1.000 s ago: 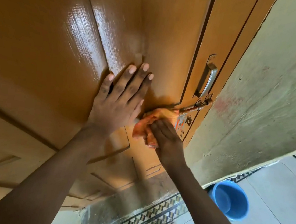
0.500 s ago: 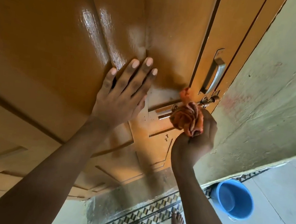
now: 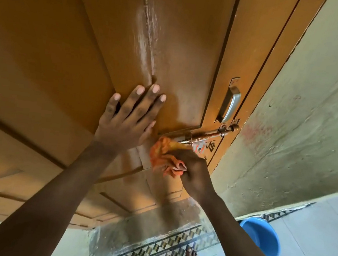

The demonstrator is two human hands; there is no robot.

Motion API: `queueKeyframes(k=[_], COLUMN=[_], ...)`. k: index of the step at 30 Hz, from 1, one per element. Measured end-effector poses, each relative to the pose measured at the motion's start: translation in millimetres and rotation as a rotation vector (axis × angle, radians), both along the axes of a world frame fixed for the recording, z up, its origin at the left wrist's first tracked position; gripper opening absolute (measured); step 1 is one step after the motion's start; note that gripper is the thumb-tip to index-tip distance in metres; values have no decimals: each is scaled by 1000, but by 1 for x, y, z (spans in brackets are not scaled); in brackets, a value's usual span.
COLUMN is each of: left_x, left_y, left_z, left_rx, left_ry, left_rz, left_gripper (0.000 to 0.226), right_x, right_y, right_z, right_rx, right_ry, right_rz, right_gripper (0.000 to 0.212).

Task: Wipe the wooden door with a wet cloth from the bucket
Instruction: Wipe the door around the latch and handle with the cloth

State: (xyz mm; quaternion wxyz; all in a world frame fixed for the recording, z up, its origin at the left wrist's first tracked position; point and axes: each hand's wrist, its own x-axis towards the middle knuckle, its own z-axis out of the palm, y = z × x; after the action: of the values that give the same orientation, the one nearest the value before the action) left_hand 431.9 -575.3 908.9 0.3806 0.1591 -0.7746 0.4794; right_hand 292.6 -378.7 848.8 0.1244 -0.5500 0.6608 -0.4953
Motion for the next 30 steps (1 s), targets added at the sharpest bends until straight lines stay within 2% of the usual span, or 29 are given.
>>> queueKeyframes(k=[2,4,7,10,13,15,17,19,20,22,25,28,30], left_x=[0,0,0,0,-1,-1,0,1,0,0,1,0,0], left_y=[0,0,-2,-1,-1,-1,-1,0,0,1,1,1,2], left_z=[0,0,1,0,0,0,0,0,1,2,1,3,6], left_rx=[-3,-5,-6,3,1,-1,-10,-11,-10,-11,-6,5,37], left_ry=[5,5,-1,-2,5,5,0,0,-1,-6,-5,-12,-16], left_rz=[-10,-15,-16,-13,-13,-14,-13,-14,-19,-26,-17,-12,-50], left_gripper=[69,69,69,70,70,71,71,71,71,71,70,69,64], right_x=[10,23,30,24,21,26,24,17,14,17,32,30,21], right_y=[12,21,23,10,-17,-27,-26,-18,-14,-6,4,4,4], right_z=[3,-1,6,24,15,2,-11,-8,-3,11,21,36,41], right_rx=[49,48,-124,-274,-39,98,110,77,66,20,-118,-285,-397], right_ry=[-204,-411,-511,-316,-54,122,311,382,353,150,-247,-650,-750], right_rz=[-63,-292,-690,-762,-595,-471,-326,-168,-108,-118,-473,-773,-849], right_gripper=[29,15,28,35,43,41,39,37,38,39,27,32,27])
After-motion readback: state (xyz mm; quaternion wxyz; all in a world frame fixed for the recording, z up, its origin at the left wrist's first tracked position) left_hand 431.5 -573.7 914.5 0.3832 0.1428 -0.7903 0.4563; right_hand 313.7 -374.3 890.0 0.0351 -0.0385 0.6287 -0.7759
